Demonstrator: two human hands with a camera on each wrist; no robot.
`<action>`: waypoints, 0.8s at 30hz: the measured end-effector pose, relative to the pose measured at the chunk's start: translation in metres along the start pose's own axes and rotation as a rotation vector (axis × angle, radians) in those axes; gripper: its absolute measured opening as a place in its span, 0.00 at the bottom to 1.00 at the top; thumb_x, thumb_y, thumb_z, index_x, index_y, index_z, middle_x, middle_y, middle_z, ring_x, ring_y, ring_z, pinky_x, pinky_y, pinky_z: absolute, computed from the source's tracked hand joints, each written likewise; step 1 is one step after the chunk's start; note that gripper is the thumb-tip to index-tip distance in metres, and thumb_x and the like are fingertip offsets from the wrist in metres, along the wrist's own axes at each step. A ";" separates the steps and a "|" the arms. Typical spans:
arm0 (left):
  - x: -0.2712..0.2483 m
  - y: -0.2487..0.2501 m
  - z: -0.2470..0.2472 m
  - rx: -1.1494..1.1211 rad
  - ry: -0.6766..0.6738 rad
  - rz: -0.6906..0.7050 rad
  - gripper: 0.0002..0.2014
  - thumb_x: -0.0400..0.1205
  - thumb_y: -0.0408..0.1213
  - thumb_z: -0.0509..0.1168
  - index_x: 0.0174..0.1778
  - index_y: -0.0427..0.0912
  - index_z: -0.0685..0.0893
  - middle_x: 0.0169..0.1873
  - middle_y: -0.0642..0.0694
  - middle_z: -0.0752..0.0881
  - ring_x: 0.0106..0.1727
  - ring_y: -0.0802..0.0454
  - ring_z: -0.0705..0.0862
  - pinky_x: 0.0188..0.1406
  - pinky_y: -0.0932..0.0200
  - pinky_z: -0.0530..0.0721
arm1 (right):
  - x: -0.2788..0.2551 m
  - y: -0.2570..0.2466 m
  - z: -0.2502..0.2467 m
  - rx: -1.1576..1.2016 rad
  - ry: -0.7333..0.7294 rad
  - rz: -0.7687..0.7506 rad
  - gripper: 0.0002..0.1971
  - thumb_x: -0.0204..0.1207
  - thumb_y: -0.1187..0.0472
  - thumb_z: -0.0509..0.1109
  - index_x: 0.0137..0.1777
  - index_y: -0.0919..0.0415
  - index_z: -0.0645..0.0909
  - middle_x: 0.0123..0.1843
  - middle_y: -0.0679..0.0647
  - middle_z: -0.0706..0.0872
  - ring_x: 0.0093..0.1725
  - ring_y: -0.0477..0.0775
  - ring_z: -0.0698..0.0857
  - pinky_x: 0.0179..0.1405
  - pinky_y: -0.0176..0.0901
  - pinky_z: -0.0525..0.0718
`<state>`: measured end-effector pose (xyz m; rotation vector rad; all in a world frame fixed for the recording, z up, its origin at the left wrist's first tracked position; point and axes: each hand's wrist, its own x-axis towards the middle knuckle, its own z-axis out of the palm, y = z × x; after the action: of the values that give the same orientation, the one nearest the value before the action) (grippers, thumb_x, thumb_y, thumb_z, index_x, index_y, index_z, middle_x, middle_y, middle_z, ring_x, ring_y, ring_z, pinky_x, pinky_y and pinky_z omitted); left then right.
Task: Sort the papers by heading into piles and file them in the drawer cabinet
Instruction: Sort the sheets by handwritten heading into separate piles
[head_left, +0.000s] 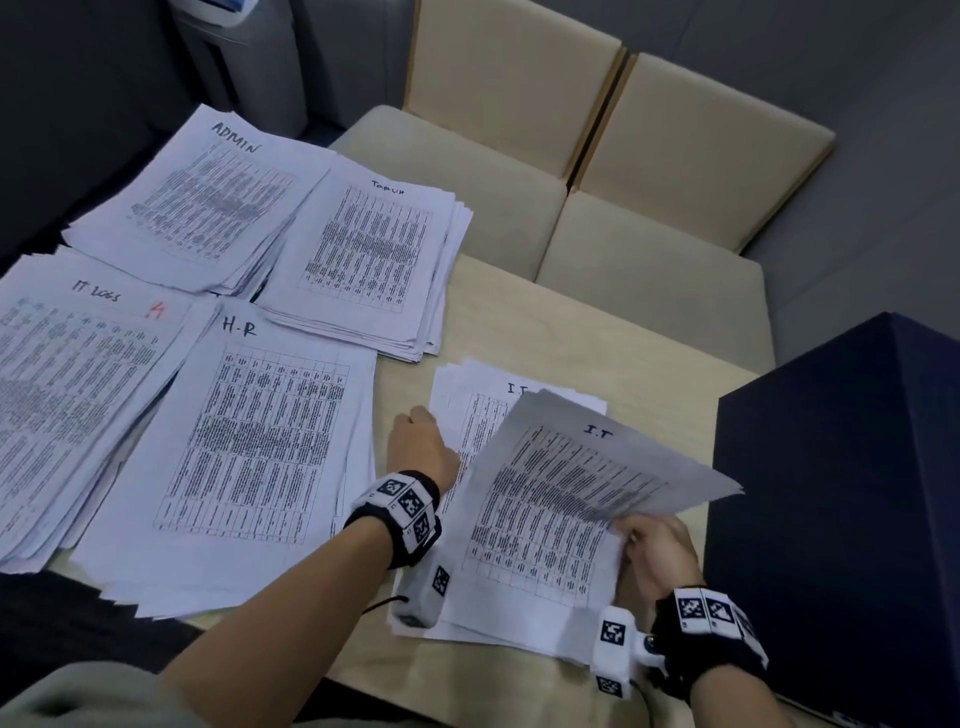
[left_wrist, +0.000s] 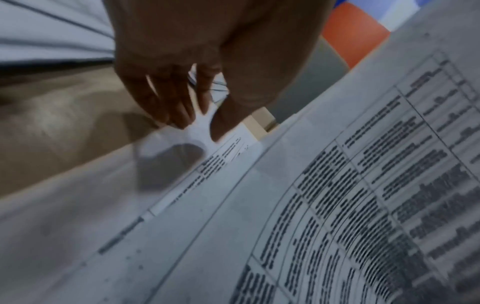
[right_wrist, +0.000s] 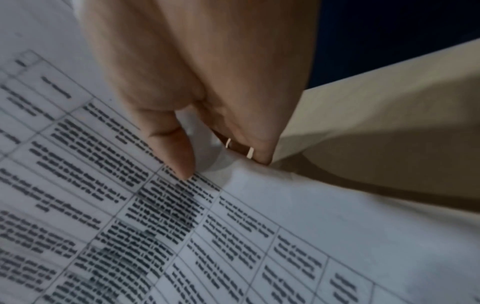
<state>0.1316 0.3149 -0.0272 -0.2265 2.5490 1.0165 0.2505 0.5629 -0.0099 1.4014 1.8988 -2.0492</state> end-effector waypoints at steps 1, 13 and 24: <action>0.000 0.000 0.001 0.027 -0.028 -0.054 0.19 0.78 0.34 0.70 0.63 0.35 0.73 0.59 0.40 0.76 0.58 0.41 0.80 0.55 0.54 0.81 | -0.001 -0.001 0.001 -0.006 -0.005 0.003 0.12 0.69 0.83 0.62 0.51 0.79 0.81 0.45 0.66 0.86 0.47 0.65 0.83 0.43 0.48 0.80; 0.000 -0.007 0.005 -0.165 -0.049 0.272 0.13 0.73 0.20 0.61 0.40 0.45 0.80 0.30 0.54 0.87 0.35 0.52 0.86 0.32 0.59 0.82 | 0.003 0.002 -0.005 -0.069 0.128 0.033 0.06 0.70 0.80 0.68 0.43 0.73 0.84 0.44 0.65 0.88 0.45 0.63 0.83 0.48 0.50 0.82; -0.003 -0.003 0.006 -0.307 -0.194 0.276 0.12 0.75 0.21 0.59 0.47 0.40 0.81 0.41 0.45 0.86 0.40 0.51 0.82 0.35 0.70 0.77 | 0.009 0.007 -0.009 0.076 0.120 0.049 0.11 0.71 0.83 0.67 0.51 0.75 0.85 0.47 0.63 0.89 0.46 0.61 0.86 0.43 0.45 0.81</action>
<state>0.1368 0.3170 -0.0322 0.1420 2.2815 1.4578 0.2541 0.5731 -0.0198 1.6056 1.8261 -2.0803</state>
